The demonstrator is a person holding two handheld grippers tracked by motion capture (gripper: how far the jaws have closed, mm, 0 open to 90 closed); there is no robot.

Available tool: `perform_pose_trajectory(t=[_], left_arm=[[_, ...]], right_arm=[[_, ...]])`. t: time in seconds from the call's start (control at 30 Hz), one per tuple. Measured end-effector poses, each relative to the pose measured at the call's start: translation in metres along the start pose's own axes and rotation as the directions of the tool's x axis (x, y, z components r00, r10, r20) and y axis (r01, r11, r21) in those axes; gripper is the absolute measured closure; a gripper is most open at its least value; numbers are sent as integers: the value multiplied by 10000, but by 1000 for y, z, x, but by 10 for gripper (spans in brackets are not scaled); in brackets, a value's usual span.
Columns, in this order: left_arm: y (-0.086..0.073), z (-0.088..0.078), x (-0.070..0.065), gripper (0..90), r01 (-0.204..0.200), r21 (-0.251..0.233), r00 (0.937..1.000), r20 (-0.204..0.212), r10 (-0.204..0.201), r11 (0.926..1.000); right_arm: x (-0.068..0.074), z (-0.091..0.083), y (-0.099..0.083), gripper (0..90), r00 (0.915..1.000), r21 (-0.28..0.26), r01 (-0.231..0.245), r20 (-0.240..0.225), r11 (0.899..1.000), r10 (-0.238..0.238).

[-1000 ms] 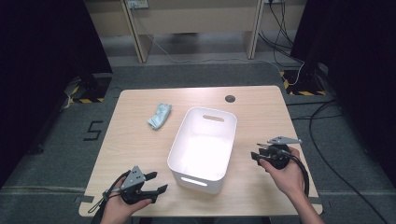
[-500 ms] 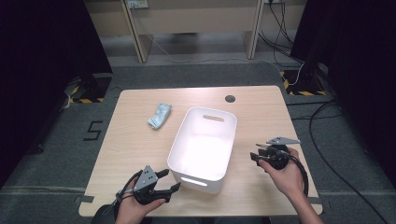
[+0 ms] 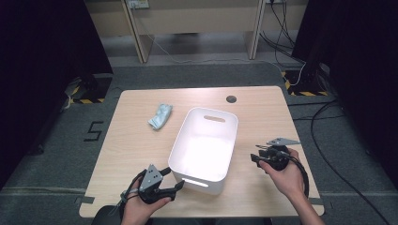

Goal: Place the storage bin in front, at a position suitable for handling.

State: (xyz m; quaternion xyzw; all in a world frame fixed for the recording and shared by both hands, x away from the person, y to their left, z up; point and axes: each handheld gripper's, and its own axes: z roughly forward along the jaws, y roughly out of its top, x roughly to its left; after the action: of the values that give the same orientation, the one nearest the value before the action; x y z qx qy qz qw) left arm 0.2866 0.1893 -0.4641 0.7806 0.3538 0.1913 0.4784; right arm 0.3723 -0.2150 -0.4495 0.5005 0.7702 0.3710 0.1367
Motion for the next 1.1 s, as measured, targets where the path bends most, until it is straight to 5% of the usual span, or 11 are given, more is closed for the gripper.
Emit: perform_pose_trajectory(t=[0.53,0.77,0.93,1.1], left_arm=[[8,6,-5,230,218,-266,9991,-348,-228,9994],[10,8,-8,208,-43,-228,9986,-523,31,9997],[11,8,-5,221,66,-188,9987,-502,-75,9998],[13,7,9,263,194,-75,9952,-953,-200,9998]], right_arm=[[-1,3,-2,560,10000,191,-21,-12,9998,21],[0,5,-3,559,10000,349,-18,-19,9994,19],[0,5,-3,558,10000,351,-43,-38,9994,44],[0,5,-2,558,10000,297,-78,-15,9995,79]])
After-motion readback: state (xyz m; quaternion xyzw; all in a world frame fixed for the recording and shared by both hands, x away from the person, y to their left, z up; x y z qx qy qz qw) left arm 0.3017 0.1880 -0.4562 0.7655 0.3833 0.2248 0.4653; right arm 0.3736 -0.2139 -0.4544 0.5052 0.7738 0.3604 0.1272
